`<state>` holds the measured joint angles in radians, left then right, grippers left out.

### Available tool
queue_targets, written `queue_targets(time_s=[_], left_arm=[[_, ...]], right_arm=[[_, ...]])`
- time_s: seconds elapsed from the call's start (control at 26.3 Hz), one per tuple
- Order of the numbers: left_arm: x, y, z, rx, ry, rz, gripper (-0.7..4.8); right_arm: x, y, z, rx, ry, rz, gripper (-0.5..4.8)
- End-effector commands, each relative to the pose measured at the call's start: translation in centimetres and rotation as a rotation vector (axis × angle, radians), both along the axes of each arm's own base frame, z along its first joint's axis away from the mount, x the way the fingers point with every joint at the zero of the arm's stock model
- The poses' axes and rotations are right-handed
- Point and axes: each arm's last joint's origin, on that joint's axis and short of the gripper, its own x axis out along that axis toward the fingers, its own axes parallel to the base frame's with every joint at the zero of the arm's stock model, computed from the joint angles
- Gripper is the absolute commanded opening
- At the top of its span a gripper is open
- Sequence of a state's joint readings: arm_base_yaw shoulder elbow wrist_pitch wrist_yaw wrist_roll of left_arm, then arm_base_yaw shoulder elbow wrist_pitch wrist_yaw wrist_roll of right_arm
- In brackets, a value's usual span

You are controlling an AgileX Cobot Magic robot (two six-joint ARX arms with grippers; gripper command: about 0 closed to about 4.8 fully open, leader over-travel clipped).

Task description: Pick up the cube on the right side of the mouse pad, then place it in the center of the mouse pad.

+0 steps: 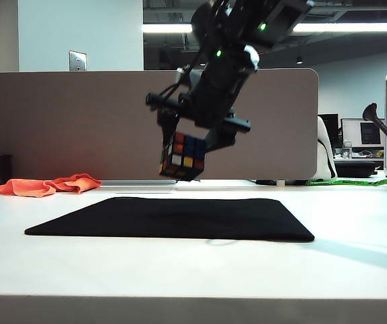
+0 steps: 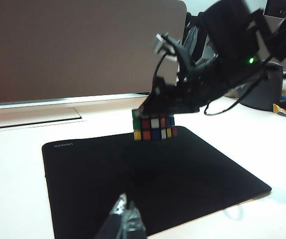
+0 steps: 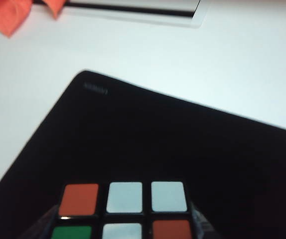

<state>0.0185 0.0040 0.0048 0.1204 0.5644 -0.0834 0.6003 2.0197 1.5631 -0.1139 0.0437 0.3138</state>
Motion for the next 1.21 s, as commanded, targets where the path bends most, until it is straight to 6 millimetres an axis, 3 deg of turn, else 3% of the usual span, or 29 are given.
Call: queue_targets(time_s=[0.04, 0.68, 0.87, 1.21], left_arm=[[0.0, 0.0, 0.2, 0.001, -0.018, 0.004, -0.06], [0.0, 0.0, 0.2, 0.001, -0.018, 0.004, -0.06], [0.0, 0.0, 0.2, 0.001, -0.018, 0.004, -0.06], [0.0, 0.0, 0.2, 0.001, -0.018, 0.004, -0.06]], right_arm=[[0.3, 0.4, -0.1, 0.022, -0.038, 0.000, 3.14], [1.4, 0.9, -2.5, -0.029, -0.080, -0.043, 3.15], [0.9, 1.1, -2.9, -0.121, -0.081, -0.087, 3.18], [-0.1, 2.7, -2.7, -0.135, -0.119, -0.121, 3.37]])
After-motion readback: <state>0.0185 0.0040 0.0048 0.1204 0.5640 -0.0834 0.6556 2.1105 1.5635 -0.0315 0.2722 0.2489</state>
